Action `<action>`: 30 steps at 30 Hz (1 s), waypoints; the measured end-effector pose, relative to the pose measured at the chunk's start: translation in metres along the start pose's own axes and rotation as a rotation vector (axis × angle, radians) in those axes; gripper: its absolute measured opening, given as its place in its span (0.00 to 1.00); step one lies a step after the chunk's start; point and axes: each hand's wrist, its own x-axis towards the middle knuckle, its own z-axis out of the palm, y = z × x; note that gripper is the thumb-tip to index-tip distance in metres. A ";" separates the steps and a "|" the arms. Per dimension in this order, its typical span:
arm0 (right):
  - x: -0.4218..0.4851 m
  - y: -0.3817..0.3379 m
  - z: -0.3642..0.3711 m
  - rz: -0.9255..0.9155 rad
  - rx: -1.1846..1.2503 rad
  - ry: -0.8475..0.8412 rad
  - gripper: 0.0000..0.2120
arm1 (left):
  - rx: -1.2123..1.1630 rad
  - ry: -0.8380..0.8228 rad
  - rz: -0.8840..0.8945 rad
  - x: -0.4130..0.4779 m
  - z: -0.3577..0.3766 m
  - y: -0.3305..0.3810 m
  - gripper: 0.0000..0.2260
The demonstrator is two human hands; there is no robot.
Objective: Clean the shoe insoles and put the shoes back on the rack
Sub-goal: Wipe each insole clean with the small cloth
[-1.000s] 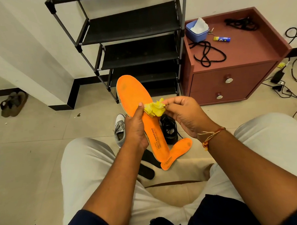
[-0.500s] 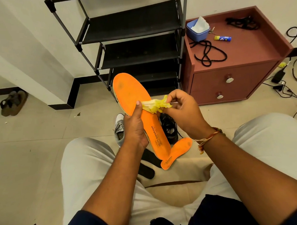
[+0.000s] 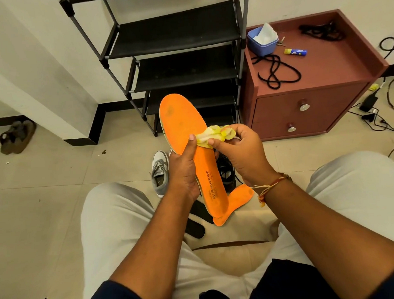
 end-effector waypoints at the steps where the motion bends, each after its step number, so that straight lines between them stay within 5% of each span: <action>1: 0.001 0.001 -0.001 -0.009 -0.008 0.000 0.15 | -0.003 0.001 -0.004 0.001 0.000 -0.001 0.09; 5: 0.004 -0.002 -0.004 0.029 0.075 -0.005 0.08 | 0.018 0.033 0.025 0.004 -0.002 -0.003 0.10; 15: -0.001 -0.008 0.002 0.331 0.417 -0.284 0.12 | 0.098 0.059 0.034 0.008 -0.003 -0.010 0.09; 30: 0.002 -0.008 -0.001 0.315 0.488 -0.380 0.06 | 0.084 -0.046 -0.005 0.010 -0.002 -0.013 0.09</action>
